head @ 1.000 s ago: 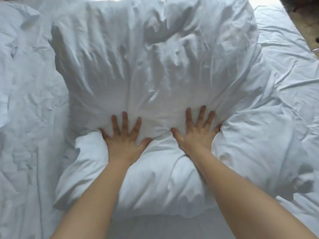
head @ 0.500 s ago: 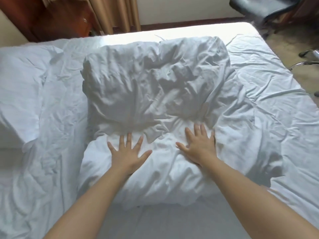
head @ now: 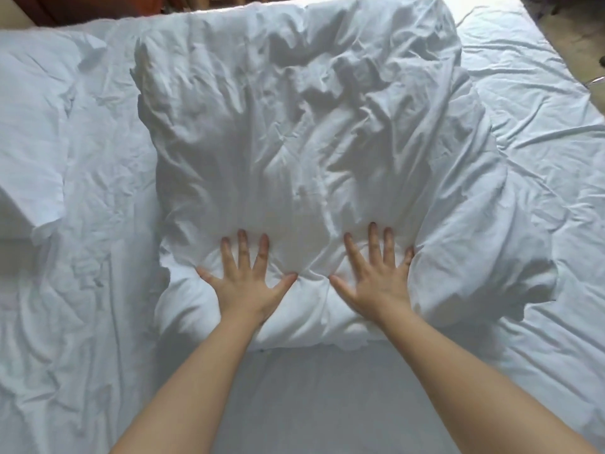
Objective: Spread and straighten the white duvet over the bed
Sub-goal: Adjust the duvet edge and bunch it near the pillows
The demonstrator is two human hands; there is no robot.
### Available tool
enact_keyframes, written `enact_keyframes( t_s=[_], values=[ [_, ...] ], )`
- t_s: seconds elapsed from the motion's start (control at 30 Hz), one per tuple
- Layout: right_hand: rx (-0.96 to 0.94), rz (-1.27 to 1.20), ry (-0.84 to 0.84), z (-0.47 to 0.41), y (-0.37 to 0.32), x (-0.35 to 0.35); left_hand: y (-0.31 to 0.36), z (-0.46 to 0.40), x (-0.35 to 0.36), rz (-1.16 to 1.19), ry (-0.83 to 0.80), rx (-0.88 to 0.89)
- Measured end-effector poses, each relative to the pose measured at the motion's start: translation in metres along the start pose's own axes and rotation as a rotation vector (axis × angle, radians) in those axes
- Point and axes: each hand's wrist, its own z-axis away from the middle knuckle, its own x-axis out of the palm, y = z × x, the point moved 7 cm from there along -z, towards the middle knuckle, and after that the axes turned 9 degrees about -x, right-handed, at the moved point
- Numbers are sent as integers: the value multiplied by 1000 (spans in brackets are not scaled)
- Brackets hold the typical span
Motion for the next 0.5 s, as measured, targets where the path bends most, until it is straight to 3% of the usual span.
enact_keyframes(
  t_s=[0.2, 0.37, 0.43, 0.5],
  values=[
    [-25, -36, -157, -27, 2, 32, 5, -26, 27, -38, -71, 26],
    [-68, -134, -365, -24, 7, 5, 5, -19, 6, -79, -197, 30],
    [-100, -136, -333, -21, 11, -16, 8, -7, -14, -81, -182, 15],
    [-128, -153, -191, -19, 18, -48, 16, 4, -37, -61, -97, 24]
  ],
)
